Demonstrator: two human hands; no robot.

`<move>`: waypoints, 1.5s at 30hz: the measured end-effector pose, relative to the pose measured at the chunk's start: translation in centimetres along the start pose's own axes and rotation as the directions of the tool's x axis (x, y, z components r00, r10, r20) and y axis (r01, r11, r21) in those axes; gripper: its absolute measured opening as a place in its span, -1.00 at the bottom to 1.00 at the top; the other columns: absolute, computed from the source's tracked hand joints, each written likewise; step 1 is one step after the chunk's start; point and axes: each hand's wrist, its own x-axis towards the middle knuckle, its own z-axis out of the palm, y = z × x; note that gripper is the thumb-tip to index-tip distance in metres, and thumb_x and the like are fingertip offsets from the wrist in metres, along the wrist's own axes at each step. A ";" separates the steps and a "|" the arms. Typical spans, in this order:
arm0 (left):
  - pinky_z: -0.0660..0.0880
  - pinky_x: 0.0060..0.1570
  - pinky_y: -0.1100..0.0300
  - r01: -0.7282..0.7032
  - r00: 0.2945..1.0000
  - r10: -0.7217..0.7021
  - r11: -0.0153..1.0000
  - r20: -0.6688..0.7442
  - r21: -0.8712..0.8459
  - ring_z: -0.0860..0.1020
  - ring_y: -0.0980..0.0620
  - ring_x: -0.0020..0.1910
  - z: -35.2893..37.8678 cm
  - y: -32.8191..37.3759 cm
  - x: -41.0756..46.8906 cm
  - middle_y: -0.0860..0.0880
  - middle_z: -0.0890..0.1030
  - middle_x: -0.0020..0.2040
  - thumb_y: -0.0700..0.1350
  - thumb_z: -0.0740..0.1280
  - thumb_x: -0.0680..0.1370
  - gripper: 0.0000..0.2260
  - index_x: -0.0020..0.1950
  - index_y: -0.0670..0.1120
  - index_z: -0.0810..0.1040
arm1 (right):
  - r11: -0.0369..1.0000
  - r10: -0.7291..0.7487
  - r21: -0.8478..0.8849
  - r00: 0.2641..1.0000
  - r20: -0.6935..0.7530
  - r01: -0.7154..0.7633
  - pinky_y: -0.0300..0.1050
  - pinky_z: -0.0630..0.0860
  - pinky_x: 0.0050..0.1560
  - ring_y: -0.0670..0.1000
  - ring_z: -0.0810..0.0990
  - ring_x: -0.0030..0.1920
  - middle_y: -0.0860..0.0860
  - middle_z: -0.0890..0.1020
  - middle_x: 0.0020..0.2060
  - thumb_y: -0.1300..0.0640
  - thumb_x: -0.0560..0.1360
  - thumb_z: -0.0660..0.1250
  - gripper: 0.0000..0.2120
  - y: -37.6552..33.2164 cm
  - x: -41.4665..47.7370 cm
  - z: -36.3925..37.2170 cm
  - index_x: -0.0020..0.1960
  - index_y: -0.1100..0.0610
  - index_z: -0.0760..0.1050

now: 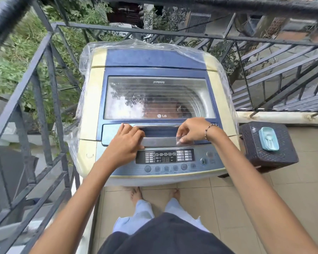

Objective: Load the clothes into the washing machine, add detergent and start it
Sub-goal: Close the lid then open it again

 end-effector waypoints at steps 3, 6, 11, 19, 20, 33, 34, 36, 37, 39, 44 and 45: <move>0.41 0.07 -0.05 0.021 1.000 -0.021 1.000 0.007 -0.018 0.38 -0.11 -0.09 0.2 -0.2 0.1 -0.05 0.56 -0.10 -0.09 0.19 0.47 -0.81 -0.01 -0.12 0.51 | 1.000 0.020 0.012 0.999 -0.026 -0.019 -0.14 0.35 0.17 -0.06 0.59 0.08 -0.11 0.69 -0.04 -0.03 0.39 0.46 -0.77 0.0 0.4 0.5 0.03 -0.02 0.63; 0.44 0.10 -0.11 0.053 0.999 -0.052 0.995 0.014 -0.087 0.45 -0.13 -0.11 -0.7 -0.6 1.2 -0.02 0.60 -0.17 -0.05 0.04 0.47 -0.67 -0.07 -0.08 0.58 | 1.000 0.028 0.012 0.999 -0.040 -0.027 -0.13 0.35 0.19 -0.07 0.59 0.07 -0.12 0.69 -0.06 -0.04 0.37 0.48 -0.77 0.1 0.8 0.7 0.00 -0.02 0.64; 0.40 0.08 0.08 0.001 1.000 -0.003 0.991 -0.019 -0.130 0.45 -0.04 -0.12 0.0 0.3 2.2 0.01 0.62 -0.18 0.12 0.13 0.50 -0.65 -0.11 -0.07 0.61 | 0.999 0.025 0.024 0.998 -0.062 -0.023 -0.13 0.38 0.15 -0.08 0.61 0.03 -0.12 0.70 -0.10 -0.04 0.35 0.49 -0.77 0.3 1.0 1.0 -0.02 -0.01 0.65; -0.03 0.47 -0.07 0.112 0.993 -0.116 0.953 0.002 -0.281 0.51 -0.05 0.00 2.6 0.6 2.4 -0.01 0.60 -0.10 0.13 0.20 0.50 -0.67 -0.03 -0.09 0.59 | 0.999 0.038 0.026 0.994 -0.107 -0.035 -0.17 0.43 0.07 -0.08 0.60 -0.01 -0.14 0.66 -0.18 0.00 0.35 0.48 -0.84 0.5 1.1 1.9 -0.08 -0.04 0.62; -0.06 0.47 -0.04 0.124 0.992 -0.128 0.950 0.005 -0.288 0.50 -0.05 0.01 2.6 0.7 2.5 -0.01 0.59 -0.10 0.08 0.27 0.52 -0.74 -0.03 -0.10 0.58 | 0.998 0.054 0.047 0.992 -0.116 -0.049 -0.15 0.47 0.07 -0.07 0.60 -0.02 -0.16 0.63 -0.23 0.01 0.34 0.49 -0.86 0.5 1.2 2.1 -0.11 -0.05 0.62; -0.19 0.44 0.18 0.069 0.986 -0.120 0.925 -0.115 -0.373 0.49 0.07 0.01 3.6 0.7 2.2 0.16 0.54 -0.11 0.14 0.13 0.47 -0.68 0.00 0.02 0.58 | 0.952 0.054 0.296 0.910 -0.412 0.078 -0.10 0.40 0.20 -0.04 0.55 0.00 -0.06 0.69 -0.07 0.21 0.45 0.38 -0.84 1.5 -0.7 6.3 0.01 0.06 0.63; -0.20 0.44 0.18 0.064 0.986 -0.117 0.924 -0.121 -0.376 0.49 0.08 0.02 3.5 0.7 2.2 0.17 0.53 -0.10 0.14 0.12 0.48 -0.67 0.01 0.03 0.58 | 0.947 0.050 0.303 0.883 -0.466 0.106 -0.10 0.39 0.18 -0.02 0.54 0.00 -0.06 0.69 -0.05 0.22 0.46 0.37 -0.83 1.6 -1.0 7.0 0.03 0.07 0.63; -0.18 0.45 0.14 0.056 0.986 -0.112 0.924 -0.127 -0.377 0.50 0.09 0.03 3.5 0.8 2.2 0.21 0.50 -0.10 0.15 0.12 0.49 -0.68 0.01 0.03 0.58 | 0.931 0.067 0.334 0.827 -0.559 0.151 -0.13 0.42 0.14 -0.01 0.54 -0.02 -0.05 0.69 -0.06 0.25 0.47 0.36 -0.81 1.5 -1.3 8.2 0.04 0.09 0.64; -0.17 0.46 0.12 0.053 0.986 -0.109 0.925 -0.130 -0.375 0.50 0.09 0.03 3.5 0.8 2.2 0.22 0.49 -0.10 0.15 0.12 0.50 -0.68 0.01 0.03 0.58 | 0.922 0.077 0.348 0.804 -0.590 0.167 -0.18 0.43 0.12 0.00 0.54 -0.02 -0.04 0.69 -0.07 0.27 0.47 0.36 -0.81 1.4 -1.3 8.7 0.04 0.11 0.64; -0.14 0.46 0.09 0.053 0.986 -0.109 0.926 -0.130 -0.374 0.51 0.09 0.03 3.6 0.8 2.2 0.22 0.48 -0.10 0.15 0.13 0.50 -0.68 0.01 0.03 0.58 | 0.911 0.096 0.369 0.779 -0.620 0.182 -0.30 0.37 0.10 0.01 0.55 -0.02 -0.01 0.69 -0.08 0.31 0.46 0.35 -0.79 1.2 -1.3 9.2 0.05 0.14 0.64; -0.16 0.47 0.12 0.054 0.985 -0.108 0.932 -0.133 -0.358 0.53 0.07 0.03 3.8 0.8 2.1 0.15 0.54 -0.08 0.15 0.13 0.51 -0.69 0.02 0.02 0.57 | 0.910 0.101 0.370 0.765 -0.636 0.187 -0.40 0.30 0.13 0.01 0.55 -0.01 0.00 0.69 -0.06 0.32 0.47 0.34 -0.79 1.0 -1.5 9.4 0.06 0.16 0.63; -0.17 0.47 0.15 0.053 0.985 -0.107 0.933 -0.135 -0.355 0.53 0.07 0.03 3.7 0.9 2.0 0.14 0.55 -0.07 0.14 0.13 0.51 -0.68 0.03 0.02 0.57 | 0.912 0.103 0.368 0.767 -0.634 0.183 -0.41 0.29 0.14 0.00 0.55 0.00 0.00 0.68 -0.05 0.31 0.48 0.33 -0.79 1.0 -1.6 9.4 0.07 0.16 0.63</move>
